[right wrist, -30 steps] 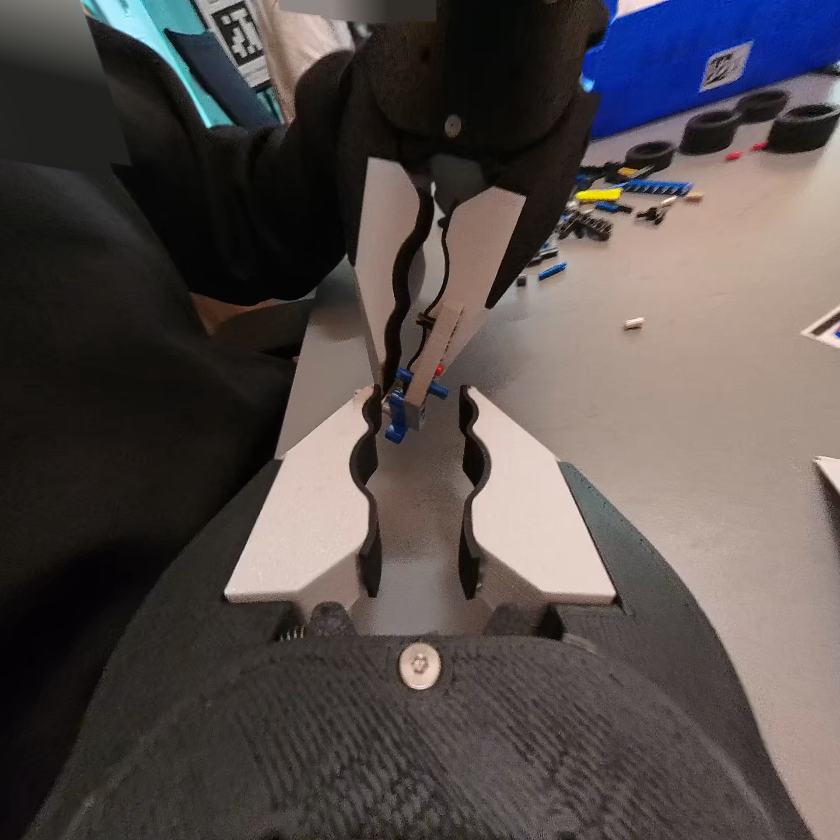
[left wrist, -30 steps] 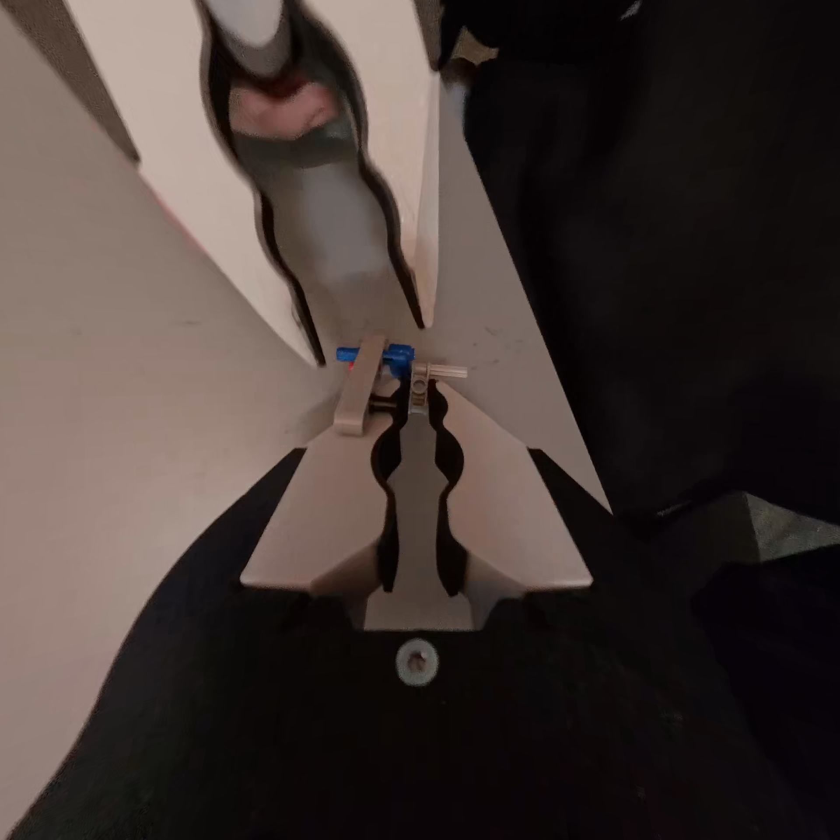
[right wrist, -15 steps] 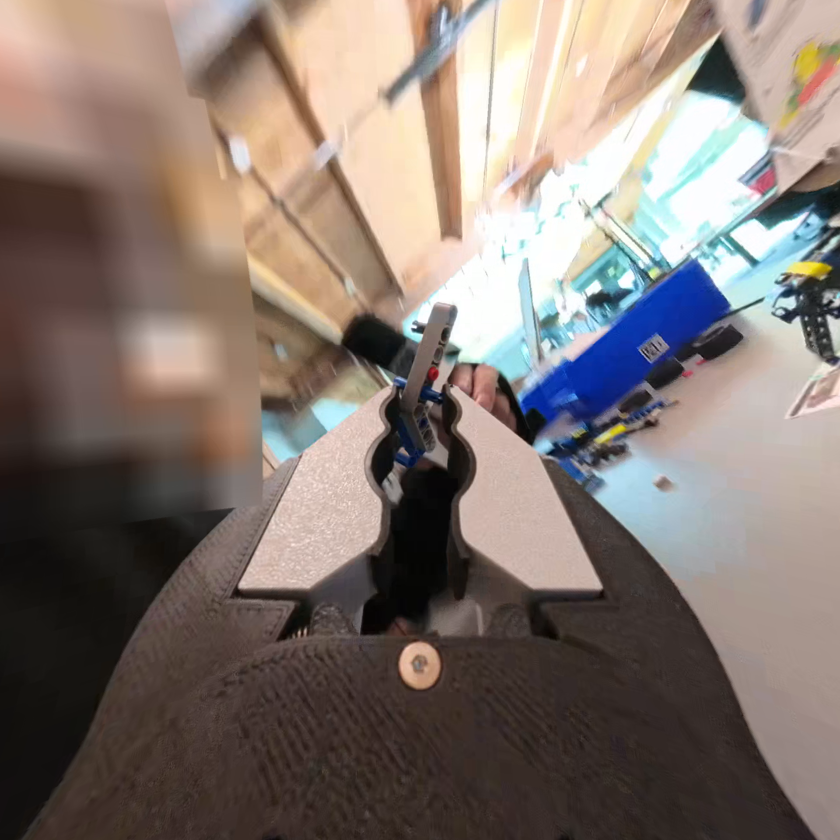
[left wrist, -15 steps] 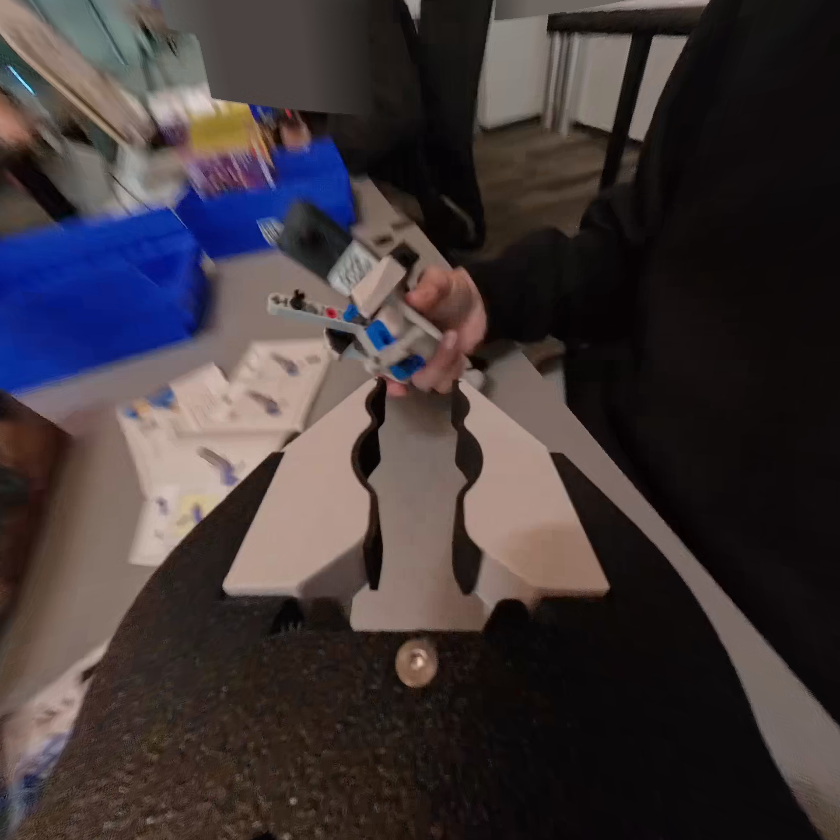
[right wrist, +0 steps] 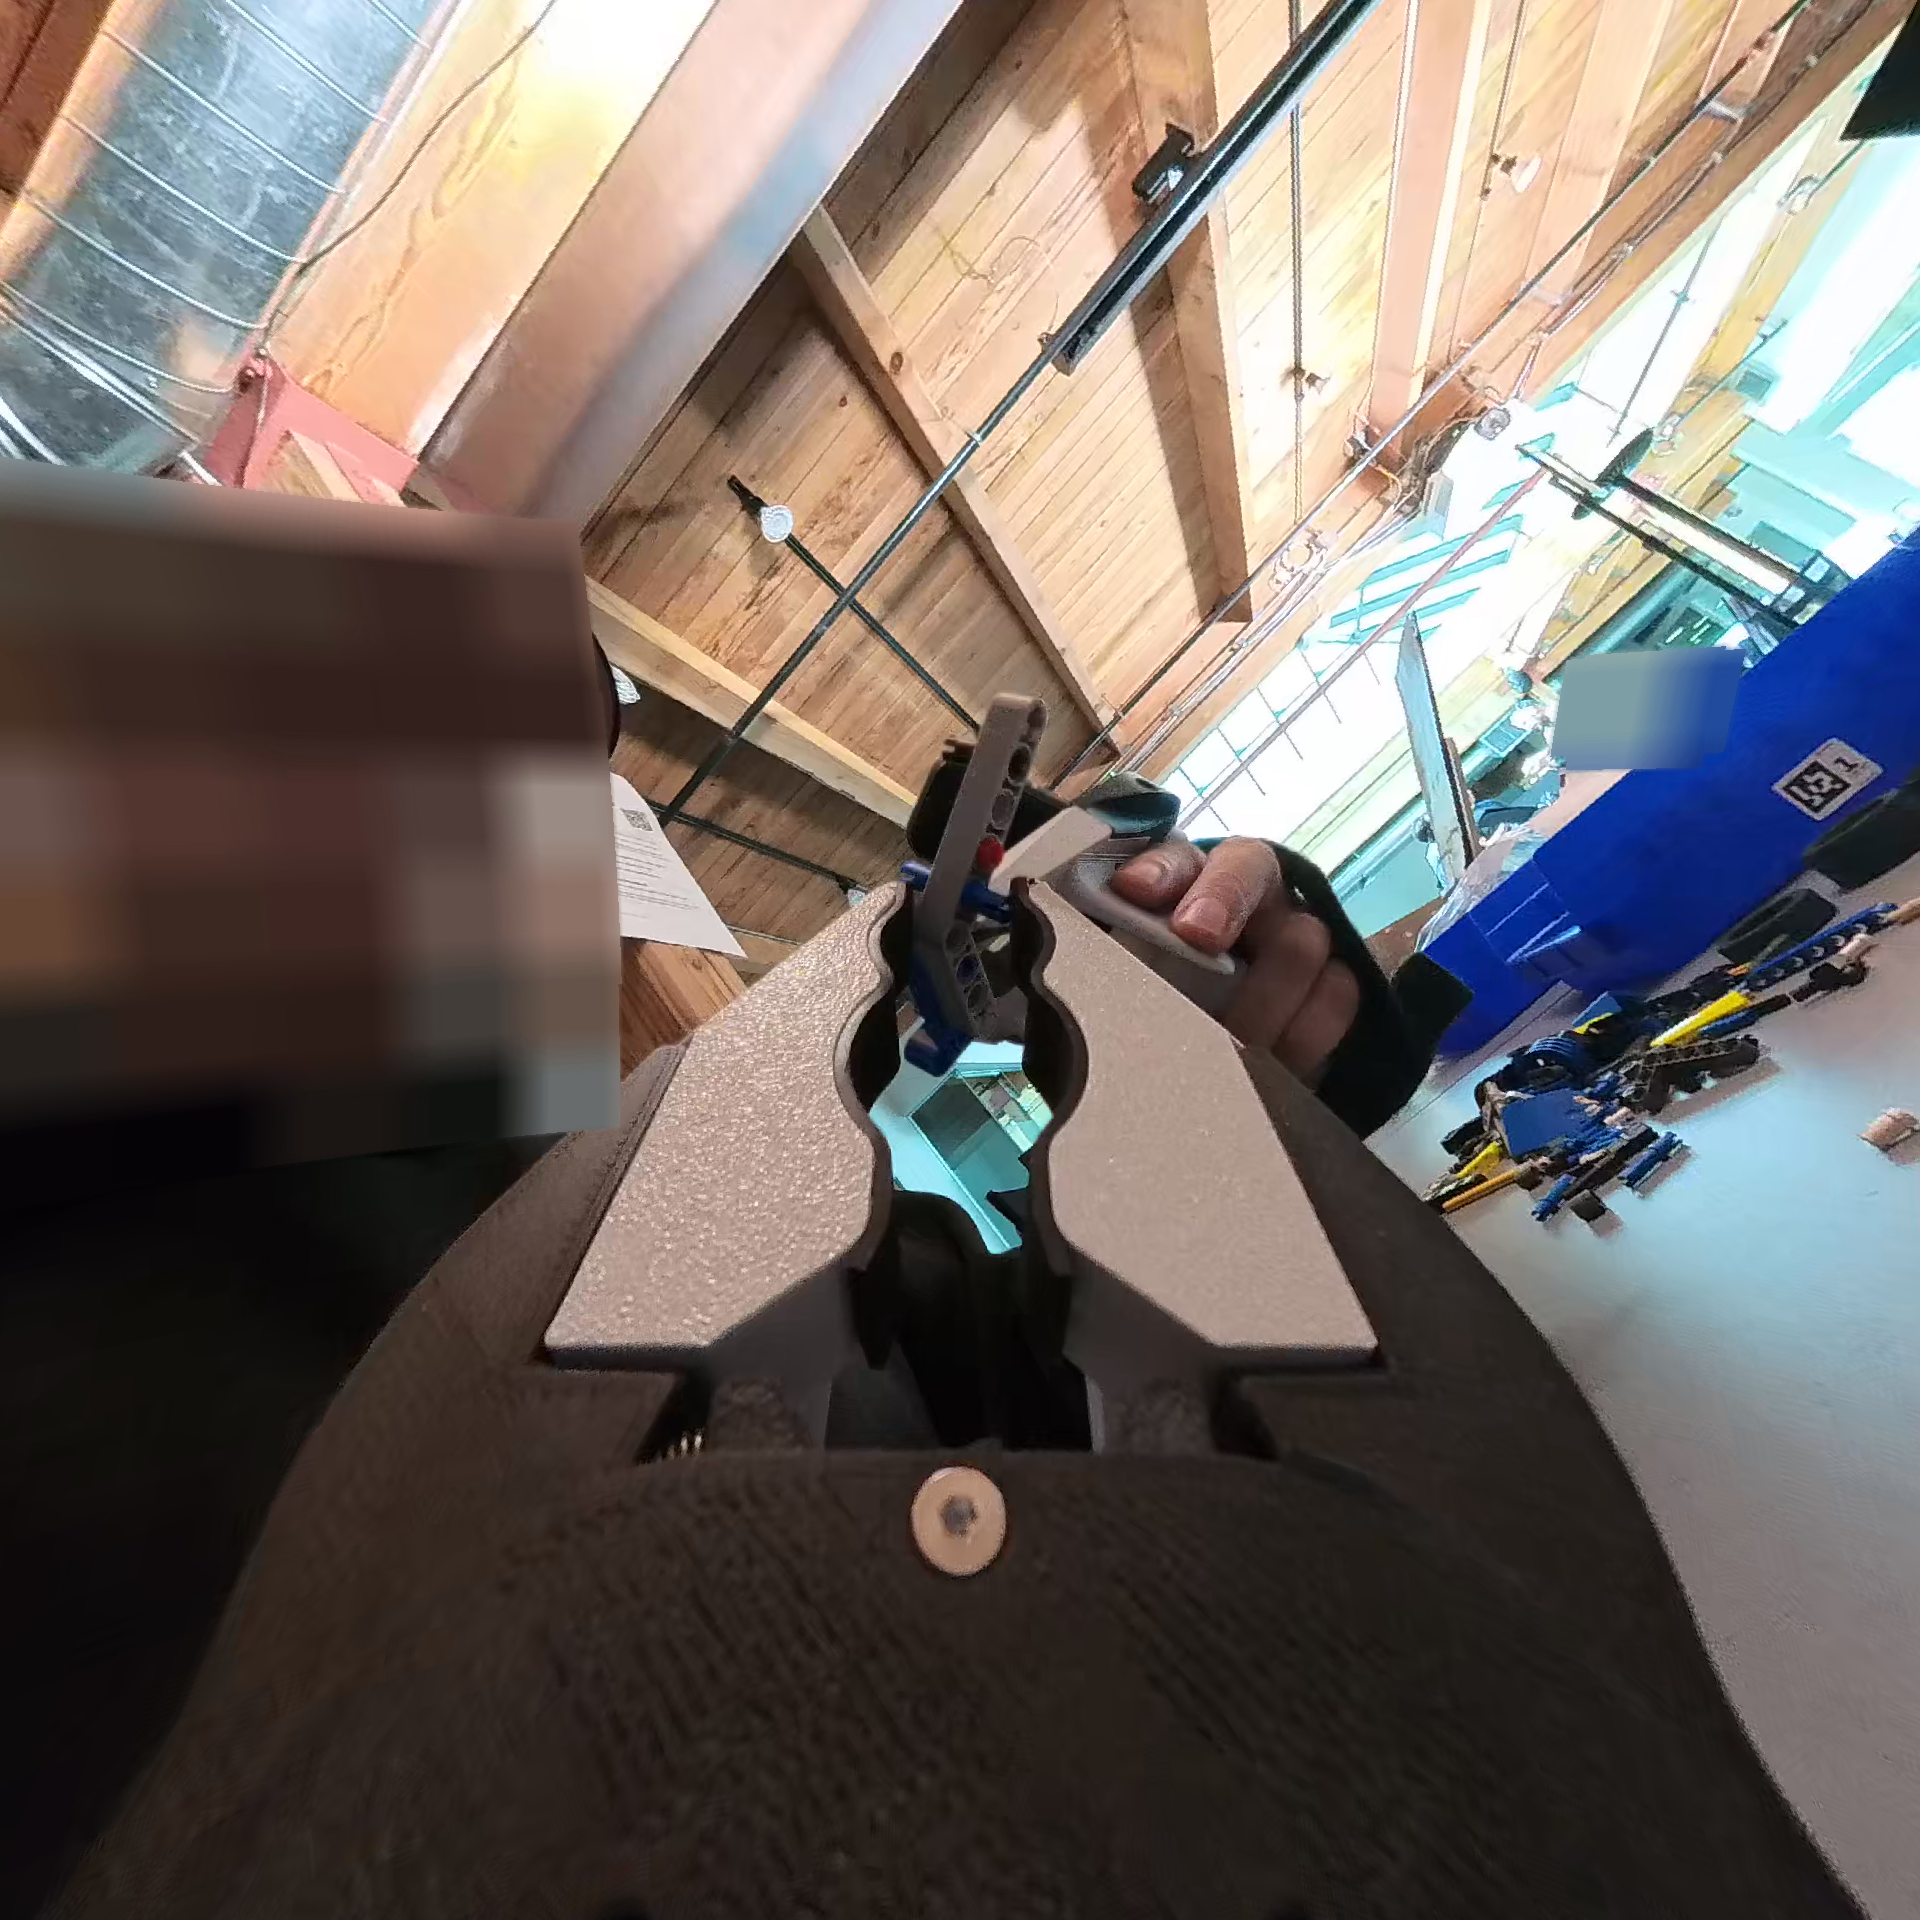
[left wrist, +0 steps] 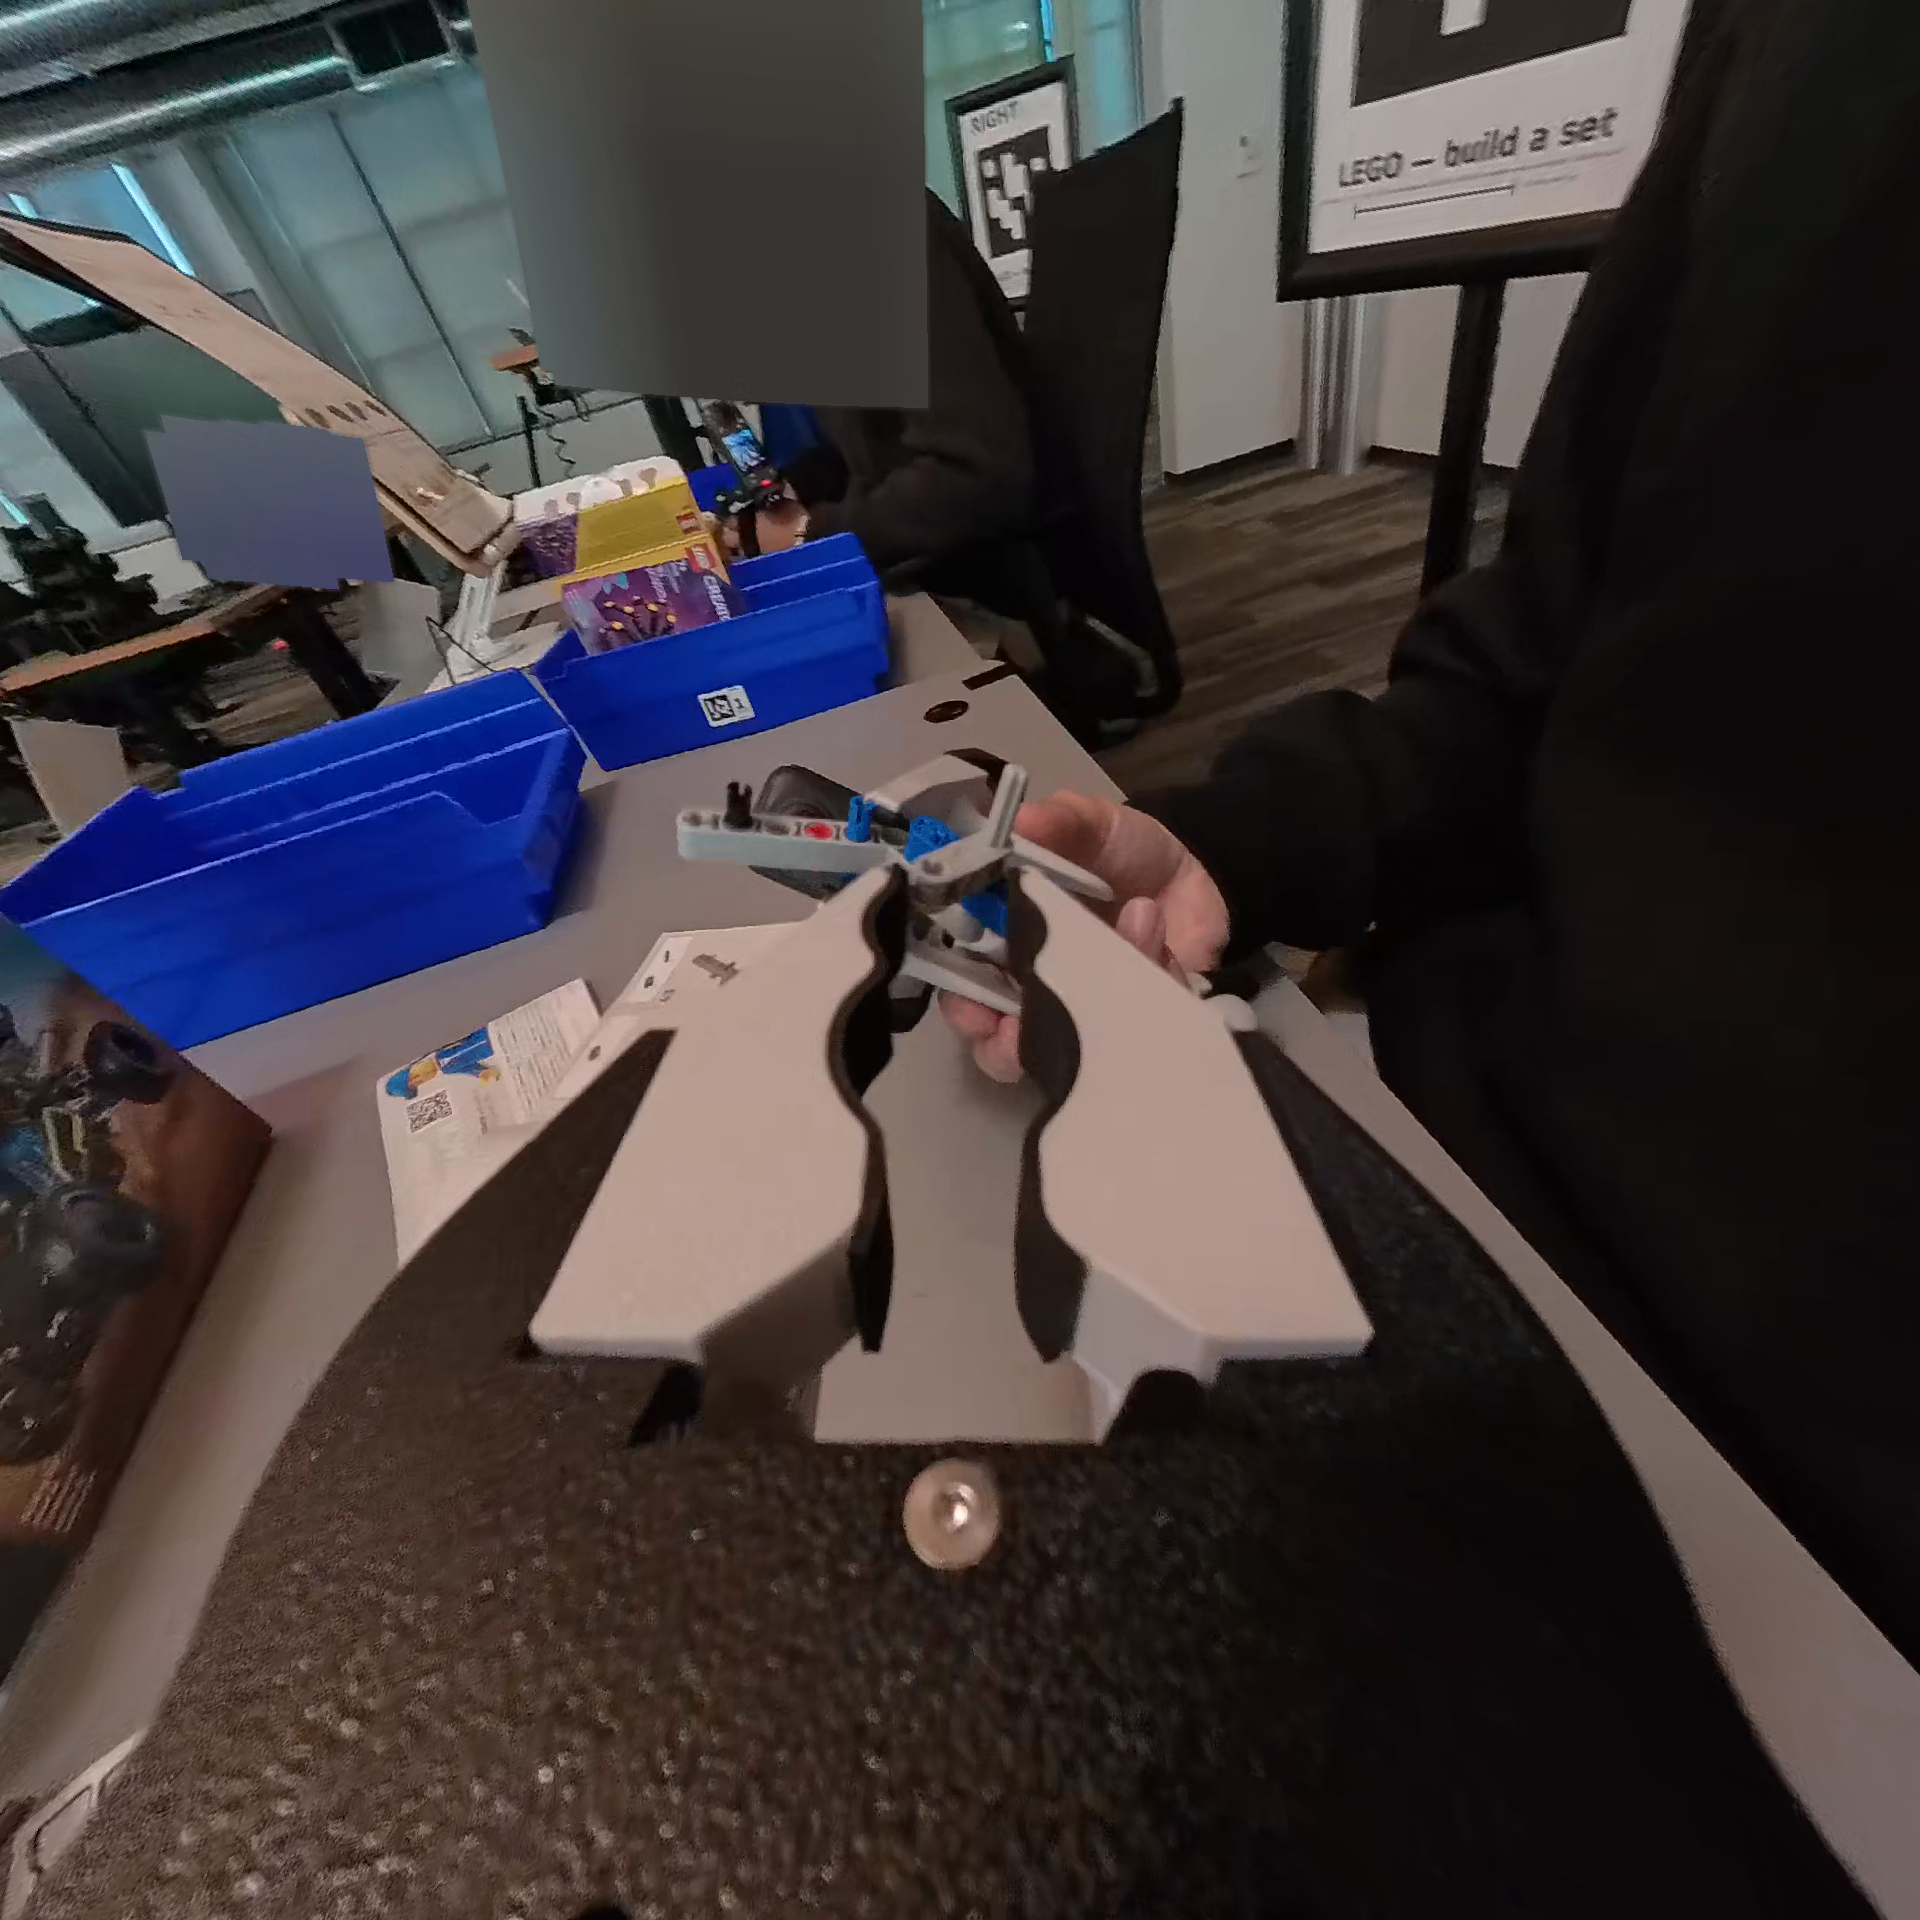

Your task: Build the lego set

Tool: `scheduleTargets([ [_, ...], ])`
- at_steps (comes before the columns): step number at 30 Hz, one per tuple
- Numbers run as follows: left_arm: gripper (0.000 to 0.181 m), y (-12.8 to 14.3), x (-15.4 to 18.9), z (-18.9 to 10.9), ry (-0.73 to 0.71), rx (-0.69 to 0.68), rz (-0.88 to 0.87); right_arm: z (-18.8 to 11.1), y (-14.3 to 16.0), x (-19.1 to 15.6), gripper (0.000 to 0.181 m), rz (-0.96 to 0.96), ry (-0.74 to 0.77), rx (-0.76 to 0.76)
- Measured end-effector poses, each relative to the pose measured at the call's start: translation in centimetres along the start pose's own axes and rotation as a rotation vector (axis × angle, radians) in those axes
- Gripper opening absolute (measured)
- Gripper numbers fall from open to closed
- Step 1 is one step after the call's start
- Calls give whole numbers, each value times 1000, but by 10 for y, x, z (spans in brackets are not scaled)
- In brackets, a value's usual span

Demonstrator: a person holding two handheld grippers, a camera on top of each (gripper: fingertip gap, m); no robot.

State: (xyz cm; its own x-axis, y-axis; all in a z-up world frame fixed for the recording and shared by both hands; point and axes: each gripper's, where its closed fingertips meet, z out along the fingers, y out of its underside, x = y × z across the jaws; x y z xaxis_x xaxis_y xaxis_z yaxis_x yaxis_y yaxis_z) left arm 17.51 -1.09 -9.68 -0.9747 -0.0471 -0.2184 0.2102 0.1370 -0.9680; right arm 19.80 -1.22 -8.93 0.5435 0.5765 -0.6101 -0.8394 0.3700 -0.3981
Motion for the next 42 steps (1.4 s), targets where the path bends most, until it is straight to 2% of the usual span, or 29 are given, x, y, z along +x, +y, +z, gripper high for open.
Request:
scheduleTargets([
  [5, 13, 5, 0, -3, -5, -22, 1, 0, 2, 2, 17, -61, 30, -10],
  [9, 15, 9, -6, -5, -61, -5, -42, -3, -2, 7, 16, -85, 73, 16],
  [12, 37, 10, -10, -7, -147, 8, -67, -6, -8, 3, 16, -156, 108, 66],
  [15, 41, 12, -3, 0, -230, -10, -15, -10, -7, 1, 16, -278, 178, 83],
  [19, 28, 13, -6, 7, -337, -39, 40, -14, -6, -3, 16, -381, 220, 70],
  [22, 27, 13, -8, 10, -345, -30, 37, -16, -6, -5, 17, -445, 248, 23],
  [23, 21, 10, -10, 10, -351, -9, 40, -17, -7, -6, 17, -467, 256, 17],
  [26, 28, 9, -12, 12, -343, 15, -15, -20, -15, -11, 16, -528, 268, 52],
  [29, 12, 8, -14, 12, -388, 26, 60, -23, -15, -6, 16, -535, 297, 35],
  [30, 12, 6, -14, 13, -394, 36, 80, -24, -14, -6, 16, -554, 294, 30],
  [33, 5, 15, -11, 20, -344, -10, 24, -27, -17, -5, 16, -561, 311, 47],
  [37, 1, 15, -11, 22, -318, -7, 21, -28, -17, -8, 15, -558, 287, 18],
  [40, 1, 17, -13, 21, -289, -29, 13, -31, -14, -5, 15, -595, 323, -65],
  [42, 1, 24, -16, 18, -260, -92, 13, -38, -14, 0, 24, -626, 374, -151],
])
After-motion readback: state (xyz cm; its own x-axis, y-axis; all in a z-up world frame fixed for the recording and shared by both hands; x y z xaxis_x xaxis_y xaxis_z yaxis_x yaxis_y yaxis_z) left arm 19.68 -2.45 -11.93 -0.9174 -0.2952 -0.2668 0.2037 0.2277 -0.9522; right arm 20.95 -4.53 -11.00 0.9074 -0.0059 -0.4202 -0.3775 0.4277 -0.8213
